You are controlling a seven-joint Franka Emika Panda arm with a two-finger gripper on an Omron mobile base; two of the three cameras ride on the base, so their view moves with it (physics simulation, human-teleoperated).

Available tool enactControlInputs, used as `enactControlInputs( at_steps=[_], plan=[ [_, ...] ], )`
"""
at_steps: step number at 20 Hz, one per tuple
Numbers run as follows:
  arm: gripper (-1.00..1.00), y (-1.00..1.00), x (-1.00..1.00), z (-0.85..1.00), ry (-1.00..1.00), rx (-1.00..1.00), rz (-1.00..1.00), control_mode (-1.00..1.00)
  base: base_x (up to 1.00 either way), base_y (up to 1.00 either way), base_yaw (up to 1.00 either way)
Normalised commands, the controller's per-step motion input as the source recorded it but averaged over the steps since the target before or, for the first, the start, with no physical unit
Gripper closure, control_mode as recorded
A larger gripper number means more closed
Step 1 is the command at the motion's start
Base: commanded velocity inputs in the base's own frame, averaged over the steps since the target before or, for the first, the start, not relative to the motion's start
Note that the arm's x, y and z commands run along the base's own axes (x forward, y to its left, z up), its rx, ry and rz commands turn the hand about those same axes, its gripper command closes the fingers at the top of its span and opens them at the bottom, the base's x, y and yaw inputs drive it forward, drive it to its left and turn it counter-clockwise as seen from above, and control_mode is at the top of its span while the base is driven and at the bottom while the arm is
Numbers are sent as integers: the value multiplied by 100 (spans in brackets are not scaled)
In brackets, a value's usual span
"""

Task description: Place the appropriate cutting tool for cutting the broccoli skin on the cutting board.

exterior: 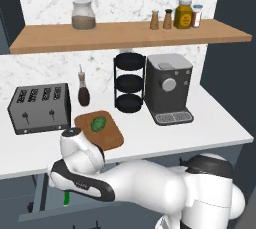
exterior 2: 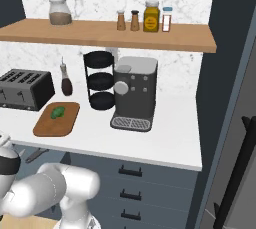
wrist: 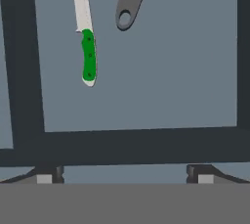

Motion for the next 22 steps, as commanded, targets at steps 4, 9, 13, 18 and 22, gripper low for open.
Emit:
enactControlInputs(
  at_steps=[4,9,13,18,22],
  plan=[
    [-100,0,0,-58,0,0,0,-100,0,0,0],
    [-100,2,0,-54,1,0,0,-100,0,0,0],
    [-100,3,-21,-13,11,0,0,-100,0,0,0],
    [-100,2,-36,-8,17,0,0,-100,0,0,0],
    [-100,0,-49,-11,20,0,0,-100,0,0,0]
  ],
)
